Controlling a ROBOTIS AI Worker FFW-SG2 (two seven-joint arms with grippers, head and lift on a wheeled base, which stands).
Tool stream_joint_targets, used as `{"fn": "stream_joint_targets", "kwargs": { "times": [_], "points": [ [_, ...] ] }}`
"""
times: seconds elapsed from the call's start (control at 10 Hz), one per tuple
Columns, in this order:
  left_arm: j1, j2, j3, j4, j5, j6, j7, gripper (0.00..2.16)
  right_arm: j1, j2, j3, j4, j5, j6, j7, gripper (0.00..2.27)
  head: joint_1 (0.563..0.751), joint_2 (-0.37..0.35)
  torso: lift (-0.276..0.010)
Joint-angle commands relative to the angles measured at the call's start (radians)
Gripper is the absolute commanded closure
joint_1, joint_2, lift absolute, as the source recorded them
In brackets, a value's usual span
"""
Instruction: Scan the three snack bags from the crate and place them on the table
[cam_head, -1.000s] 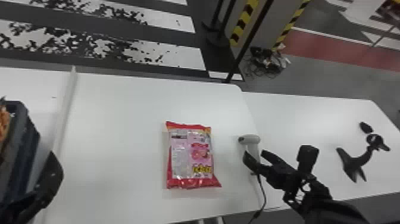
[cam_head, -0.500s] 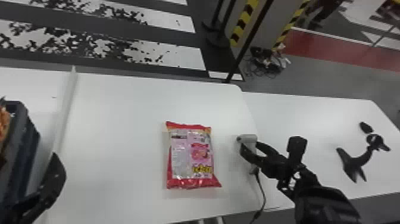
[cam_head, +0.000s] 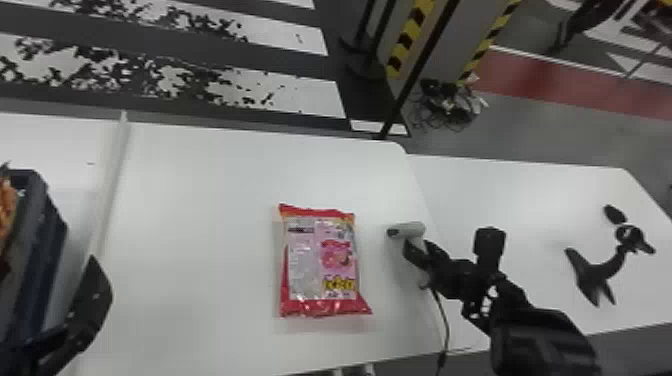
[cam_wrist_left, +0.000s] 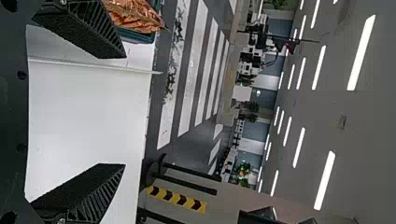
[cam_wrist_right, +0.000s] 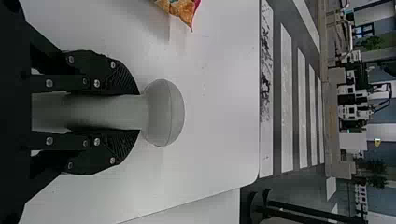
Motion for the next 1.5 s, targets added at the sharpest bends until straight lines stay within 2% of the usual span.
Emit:
{"fn": "stream_joint_targets", "kwargs": {
  "times": [0.0, 0.2, 0.3, 0.4, 0.5, 0.7, 0.9, 1.2, 1.4],
  "points": [
    [0.004, 0.007, -0.004, -0.006, 0.0, -0.015, -0.001, 0.03, 0.042, 0.006, -0.013, -0.042, -0.002, 0.0, -0.004, 2.25, 0.695, -0.35, -0.062],
    [0.004, 0.018, -0.021, -0.011, 0.0, -0.024, -0.006, 0.03, 0.159, 0.045, -0.091, -0.266, -0.043, 0.135, -0.013, 2.25, 0.695, -0.35, -0.062],
    [0.001, 0.022, -0.028, -0.011, 0.0, -0.027, -0.006, 0.03, 0.223, 0.068, -0.122, -0.404, -0.091, 0.242, -0.056, 2.25, 0.695, -0.35, -0.062],
    [-0.007, 0.033, -0.036, -0.009, 0.0, -0.027, -0.006, 0.03, 0.272, 0.117, -0.154, -0.534, -0.111, 0.34, -0.086, 2.25, 0.695, -0.35, -0.062],
    [-0.019, 0.047, -0.048, -0.006, 0.0, -0.024, -0.001, 0.03, 0.326, 0.154, -0.16, -0.648, -0.115, 0.371, -0.12, 2.25, 0.695, -0.35, -0.062],
    [-0.035, 0.059, -0.062, -0.005, 0.002, -0.024, 0.0, 0.03, 0.392, 0.24, -0.143, -0.81, -0.121, 0.399, -0.135, 2.25, 0.695, -0.35, -0.062],
    [-0.038, 0.074, -0.065, -0.006, 0.009, -0.024, 0.0, 0.03, 0.398, 0.295, -0.08, -0.87, -0.109, 0.432, -0.168, 2.25, 0.695, -0.35, -0.062],
    [-0.033, 0.087, -0.073, -0.011, 0.012, -0.021, -0.001, 0.03, 0.364, 0.302, 0.038, -0.835, -0.031, 0.389, -0.214, 2.25, 0.695, -0.276, -0.062],
    [-0.029, 0.087, -0.074, -0.011, 0.012, -0.024, -0.001, 0.03, 0.324, 0.302, 0.082, -0.769, 0.0, 0.359, -0.228, 2.25, 0.695, -0.233, -0.062]
  ]
}}
